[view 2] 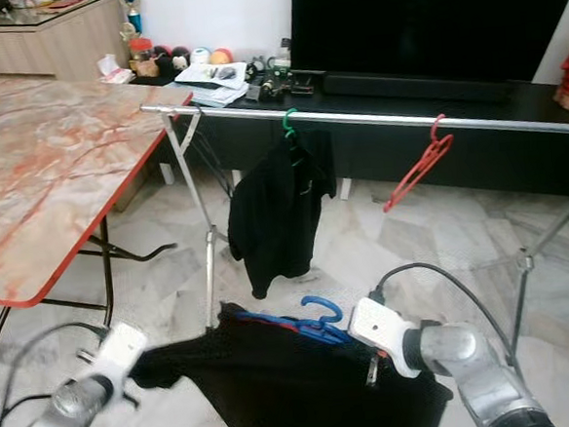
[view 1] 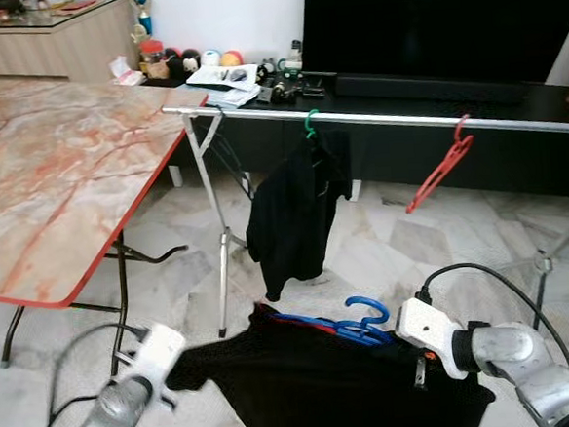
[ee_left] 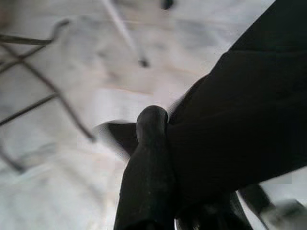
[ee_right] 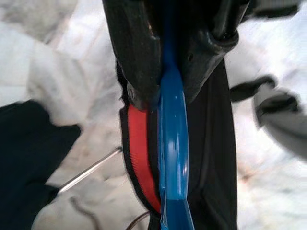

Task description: Hang hanger

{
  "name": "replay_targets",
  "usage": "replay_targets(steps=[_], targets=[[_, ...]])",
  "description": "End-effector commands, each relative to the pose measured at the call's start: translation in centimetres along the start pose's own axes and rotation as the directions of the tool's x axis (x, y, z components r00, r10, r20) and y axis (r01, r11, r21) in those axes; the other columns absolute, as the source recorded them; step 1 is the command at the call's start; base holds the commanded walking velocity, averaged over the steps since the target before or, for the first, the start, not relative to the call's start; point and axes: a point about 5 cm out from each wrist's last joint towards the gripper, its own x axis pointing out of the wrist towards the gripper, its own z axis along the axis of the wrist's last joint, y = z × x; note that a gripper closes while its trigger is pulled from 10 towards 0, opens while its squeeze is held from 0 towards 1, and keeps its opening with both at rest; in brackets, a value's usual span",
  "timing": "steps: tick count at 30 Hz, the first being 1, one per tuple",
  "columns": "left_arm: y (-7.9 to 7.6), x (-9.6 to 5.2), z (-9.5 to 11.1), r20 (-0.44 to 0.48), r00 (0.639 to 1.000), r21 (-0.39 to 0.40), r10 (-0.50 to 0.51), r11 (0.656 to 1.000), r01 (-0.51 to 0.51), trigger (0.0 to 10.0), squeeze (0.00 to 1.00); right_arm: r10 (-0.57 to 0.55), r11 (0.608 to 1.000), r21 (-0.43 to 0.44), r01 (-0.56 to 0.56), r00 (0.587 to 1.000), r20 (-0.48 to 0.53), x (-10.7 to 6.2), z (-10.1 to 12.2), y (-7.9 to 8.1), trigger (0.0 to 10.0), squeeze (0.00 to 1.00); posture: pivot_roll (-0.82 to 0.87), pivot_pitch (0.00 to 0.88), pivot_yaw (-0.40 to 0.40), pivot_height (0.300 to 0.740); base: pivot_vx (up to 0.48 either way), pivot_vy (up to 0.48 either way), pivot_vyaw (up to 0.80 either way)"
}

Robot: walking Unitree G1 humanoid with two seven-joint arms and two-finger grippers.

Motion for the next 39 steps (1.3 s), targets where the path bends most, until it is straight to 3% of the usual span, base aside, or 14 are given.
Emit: replay_targets(steps=[1, 4, 9, 12, 16, 19, 20, 23, 24, 26, 27, 29, 39], targets=[[0.8, -0.1, 1.0, 0.064, 0.998, 0.028, -0.001, 1.0, -0.001, 10.0, 1.0, 0.006, 1.0, -0.022, -0.007, 0.999, -0.036, -0.6, -0.3, -0.1, 10.0, 0.0, 0.15, 0.044, -0.033, 0.74, 0.0, 0.0, 0.0], [1.3, -0.1, 2.3, 0.131, 0.991, 0.061, -0.008, 0.998, 0.0, 10.0, 1.0, 0.029, 0.999, -0.025, -0.03, 0.999, -0.046, -0.4, -0.4, 0.1, 10.0, 0.0, 0.15, 0.044, -0.033, 0.74, 0.0, 0.0, 0.0], [1.1, -0.2, 4.1, 0.216, 0.971, 0.103, -0.107, 0.991, 0.086, 10.0, 1.0, 0.059, 0.996, -0.068, -0.065, 0.995, -0.081, 0.0, -0.6, 0.5, 10.0, 0.0, 0.15, 0.044, -0.034, 0.74, 0.0, 0.0, 0.0], [1.0, -0.5, 5.6, 0.257, 0.94, 0.206, -0.226, 0.963, 0.175, 10.0, 1.0, 0.028, 0.997, -0.072, -0.034, 0.996, -0.082, 0.3, -0.5, 0.0, 10.0, 0.0, 0.15, 0.044, -0.034, 0.74, 0.0, 0.0, 0.0], [1.1, -0.8, 6.6, 0.303, 0.91, 0.235, -0.282, 0.948, 0.216, 10.0, 1.0, 0.055, 0.995, -0.08, -0.061, 0.996, -0.074, 0.4, -0.2, 0.3, 10.0, 0.0, 0.16, 0.044, -0.03, 0.74, 0.0, 0.0, 0.0], [0.6, -1.0, 7.0, 0.28, 0.88, 0.304, -0.384, 0.905, 0.298, 10.0, 1.0, 0.058, 0.994, -0.089, -0.065, 0.995, -0.076, 0.6, -0.1, 0.3, 10.0, 0.0, 0.15, 0.045, -0.027, 0.74, 0.0, 0.0, 0.0], [0.3, -1.2, 6.9, 0.258, 0.872, 0.331, -0.416, 0.886, 0.325, 10.0, 0.0, 0.057, 0.993, -0.094, -0.064, 0.995, -0.077, 0.7, 0.0, 0.2, 10.0, 0.0, 0.15, 0.044, -0.025, 0.74, 0.0, 0.0, 0.0], [-0.2, -1.4, 6.7, 0.193, 0.862, 0.484, -0.468, 0.81, 0.331, 10.0, 0.0, 0.072, 0.99, -0.112, -0.08, 0.995, -0.072, 0.9, 0.3, 0.2, 10.0, 0.0, 0.15, 0.042, -0.024, 0.74, 0.0, 0.0, 0.0], [-0.2, -1.4, 6.7, 0.193, 0.862, 0.484, -0.468, 0.81, 0.331, 10.0, 0.0, 0.072, 0.99, -0.112, -0.08, 0.995, -0.072, 0.9, 0.3, 0.2, 10.0, 0.0, 0.15, 0.042, -0.024, 0.74, 0.0, 0.0, 0.0], [-0.3, -1.5, 6.5, 0.159, 0.859, 0.542, -0.486, 0.771, 0.335, 10.0, 0.0, 0.079, 0.989, -0.121, -0.087, 0.995, -0.068, 1.1, 0.6, 0.2, 10.0, 0.0, 0.15, 0.042, -0.024, 0.74, 0.0, 0.0, 0.0], [-0.2, -1.6, 6.2, 0.117, 0.864, 0.596, -0.49, 0.73, 0.334, 10.0, 0.0, 0.077, 0.988, -0.129, -0.085, 0.995, -0.067, 1.2, 0.8, 0.2, 10.0, 0.0, 0.15, 0.042, -0.024, 0.74, 0.0, 0.0, 0.0], [0.0, -1.7, 5.9, 0.092, 0.874, 0.647, -0.478, 0.696, 0.312, 10.0, 0.0, 0.075, 0.987, -0.138, -0.083, 0.995, -0.068, 1.4, 1.0, 0.1, 10.0, 0.0, 0.15, 0.042, -0.024, 0.74, 0.0, 0.0, 0.0], [-0.4, -1.9, 6.9, 0.196, 0.878, 0.709, -0.437, 0.682, 0.181, 10.0, 0.0, 0.097, 0.978, -0.184, -0.103, 0.994, -0.042, 3.0, 2.7, -0.1, 10.0, 0.0, 0.16, 0.049, -0.025, 0.74, 0.0, 0.0, 0.0]])
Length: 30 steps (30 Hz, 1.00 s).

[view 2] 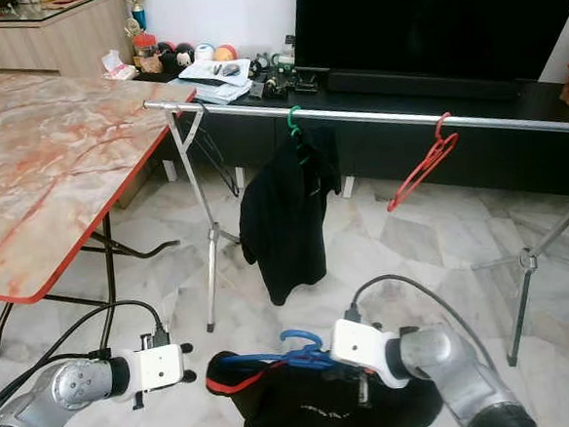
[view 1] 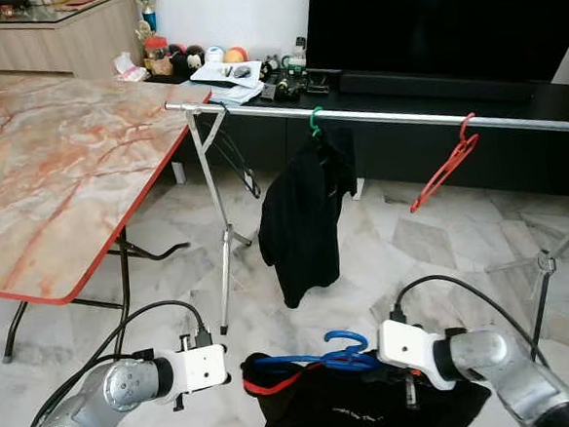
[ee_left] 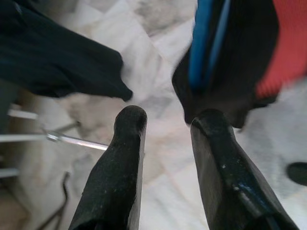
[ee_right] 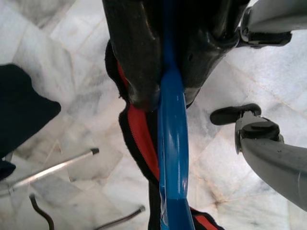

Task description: Hang hanger

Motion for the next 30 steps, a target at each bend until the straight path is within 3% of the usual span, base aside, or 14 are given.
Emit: replay_targets(steps=[1, 14, 27, 28, 30], targets=[[-0.1, 0.0, 0.3, 0.016, 1.0, 0.053, 0.01, 0.999, -0.01, 10.0, 0.0, -0.024, 0.999, -0.027, 0.024, 1.0, 0.009, 0.3, 0.8, -0.9, 10.0, 0.0, 0.16, 0.051, -0.025, 0.74, 0.0, 0.0, 0.0], [-0.9, 0.1, 0.3, 0.023, 0.998, 0.114, -0.059, 0.992, 0.056, 10.0, 0.0, -0.063, 0.996, -0.068, 0.065, 0.997, 0.033, 1.3, 2.8, -2.7, 10.0, 0.0, 0.16, 0.055, -0.025, 0.74, 0.0, 0.0, 0.0], [-0.6, 0.3, 0.7, 0.042, 0.999, 0.128, -0.025, 0.992, 0.019, 10.0, 0.0, -0.05, 0.997, -0.061, 0.051, 0.998, 0.028, 1.8, 2.6, -2.6, 10.0, 0.0, 0.17, 0.054, -0.025, 0.74, 0.0, 0.0, 0.0], [-0.6, 0.3, 0.6, 0.041, 0.999, 0.127, -0.024, 0.992, 0.019, 8.2, 0.0, -0.05, 0.997, -0.061, 0.052, 0.998, 0.028, 1.8, 2.6, -2.6, 10.0, 0.0, 0.17, 0.054, -0.025, 0.74, 0.0, 0.0, 0.0], [-0.7, 0.4, 0.6, 0.042, 0.999, 0.121, -0.022, 0.993, 0.017, 0.0, 0.0, -0.05, 0.997, -0.06, 0.052, 0.998, 0.028, 1.8, 2.6, -2.6, 10.0, 0.0, 0.17, 0.054, -0.025, 0.74, 0.0, 0.0, 0.0]])
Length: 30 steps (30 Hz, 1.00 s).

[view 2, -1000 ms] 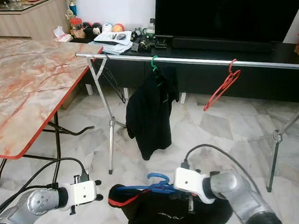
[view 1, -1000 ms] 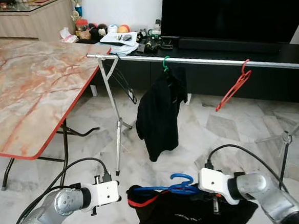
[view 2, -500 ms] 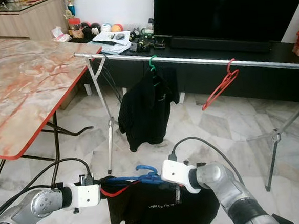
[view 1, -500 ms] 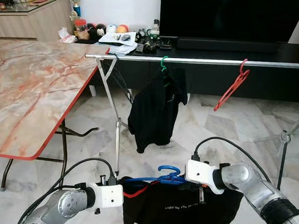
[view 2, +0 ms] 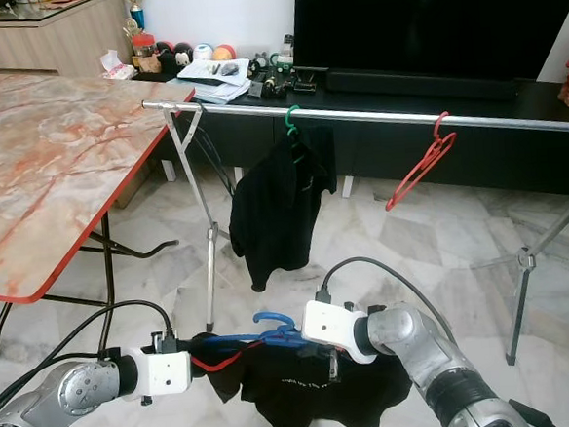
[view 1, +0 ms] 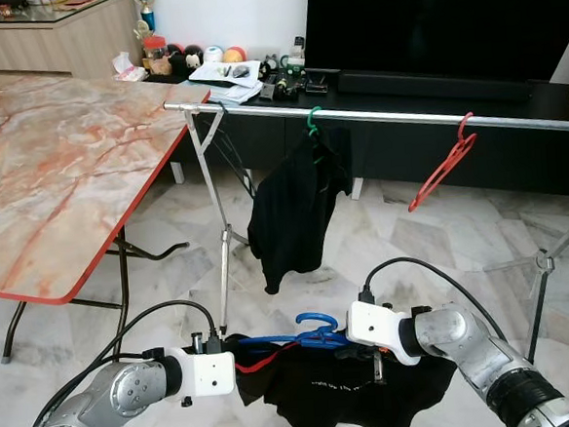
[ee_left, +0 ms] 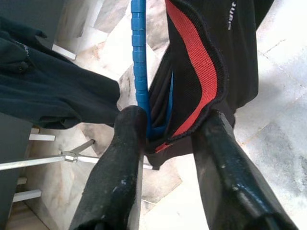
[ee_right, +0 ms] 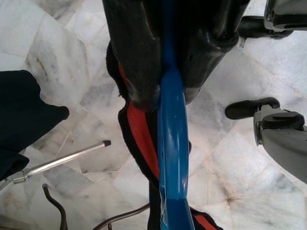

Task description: Hang hanger

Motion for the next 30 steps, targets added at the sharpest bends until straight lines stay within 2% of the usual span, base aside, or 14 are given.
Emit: replay_targets(steps=[1, 17, 20, 22, 27, 30], targets=[[-0.2, 0.1, -0.1, -0.006, 1.0, 0.021, -0.019, 1.0, 0.019, 0.0, 0.0, -0.016, 0.999, -0.032, 0.017, 1.0, 0.025, -0.2, 0.9, -0.7, 10.0, 0.0, 0.17, 0.054, -0.025, 0.74, 0.0, 0.0, 0.0], [-0.9, 0.1, -0.4, -0.01, 1.0, -0.037, -0.03, 0.999, 0.029, 0.0, 0.0, -0.033, 0.999, -0.036, 0.034, 0.999, 0.02, -0.2, 0.9, -1.1, 10.0, 0.0, 0.17, 0.051, -0.027, 0.74, 0.0, 0.0, 0.0], [-0.9, 0.3, -0.4, -0.013, 1.0, -0.073, 0.02, 0.997, -0.021, 0.0, 0.0, -0.024, 0.999, -0.034, 0.025, 0.999, 0.031, 0.0, 1.1, -1.1, 10.0, 0.0, 0.17, 0.049, -0.026, 0.74, 0.0, 0.0, 0.0], [-0.5, 0.3, -0.5, -0.026, 0.998, -0.057, 0.056, 0.997, -0.057, 0.0, 0.0, -0.018, 0.999, -0.036, 0.019, 0.999, 0.032, 0.0, 1.1, -1.0, 10.0, 0.0, 0.17, 0.048, -0.027, 0.74, 0.0, 0.0, 0.0], [0.4, 0.1, -1.2, -0.087, 0.987, -0.061, 0.138, 0.988, -0.144, 0.0, 0.0, -0.017, 0.999, -0.04, 0.017, 1.0, 0.02, -0.2, 0.8, -0.9, 10.0, 0.0, 0.17, 0.046, -0.027, 0.74, 0.0, 0.0, 0.0], [0.6, -0.3, -2.3, -0.168, 0.971, -0.049, 0.171, 0.982, -0.181, 0.0, 0.0, -0.018, 0.999, -0.033, 0.019, 0.999, 0.027, -0.7, 0.5, -1.0, 10.0, 0.0, 0.17, 0.045, -0.028, 0.74, 0.0, 0.0, 0.0]])
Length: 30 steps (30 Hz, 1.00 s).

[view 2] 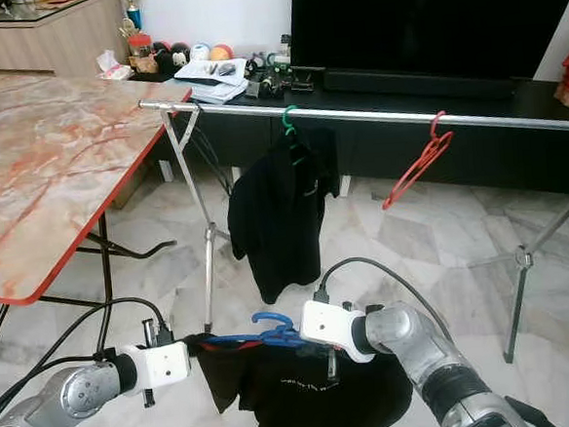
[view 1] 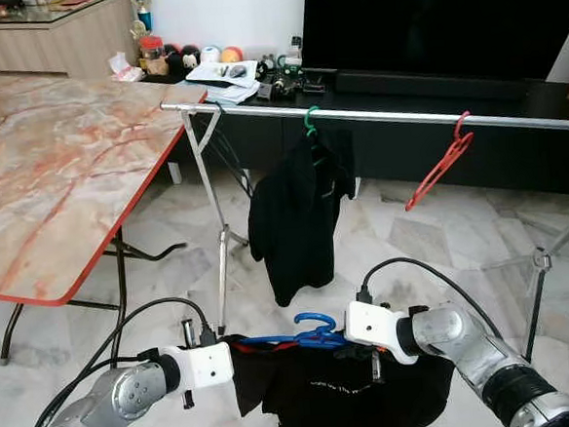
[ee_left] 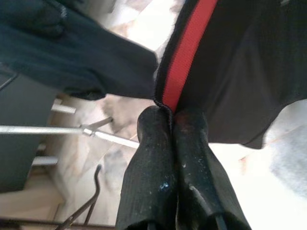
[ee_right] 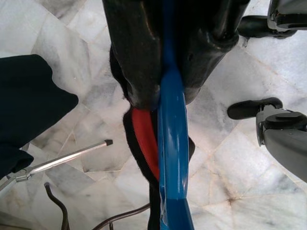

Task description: Hang hanger

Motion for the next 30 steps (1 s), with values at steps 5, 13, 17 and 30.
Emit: replay_targets(steps=[5, 13, 17, 30], targets=[[-0.2, -1.0, -3.2, -0.219, 0.976, 0.014, 0.006, 1.0, -0.003, 0.0, 0.0, -0.111, 0.994, 0.031, 0.109, 0.992, 0.057, -2.1, 0.3, -1.6, 10.0, 0.0, 0.17, 0.044, -0.029, 0.74, 0.0, 0.0, 0.0], [-3.1, -2.1, -4.9, -0.317, 0.933, -0.059, -0.172, 0.985, 0.161, 0.0, 0.0, -0.208, 0.974, 0.128, 0.186, 0.961, 0.184, -4.3, 0.7, -2.6, 10.0, 0.0, 0.16, 0.038, -0.024, 0.74, 0.0, 0.0, 0.0], [-4.9, -2.1, -4.5, -0.274, 0.918, -0.119, -0.287, 0.957, 0.264, 0.0, 0.0, -0.236, 0.965, 0.174, 0.195, 0.935, 0.264, -5.0, 1.3, -3.0, 10.0, 0.0, 0.16, 0.033, -0.025, 0.74, 0.0, 0.0, 0.0], [-2.6, -1.2, -3.4, -0.208, 0.973, -0.107, -0.097, 0.991, 0.076, 0.0, 0.0, -0.064, 0.997, 0.034, 0.067, 0.995, -0.078, -3.9, -2.9, 0.5, 10.0, 0.0, 0.17, 0.039, -0.025, 0.74, 0.0, 0.0, 0.0]])
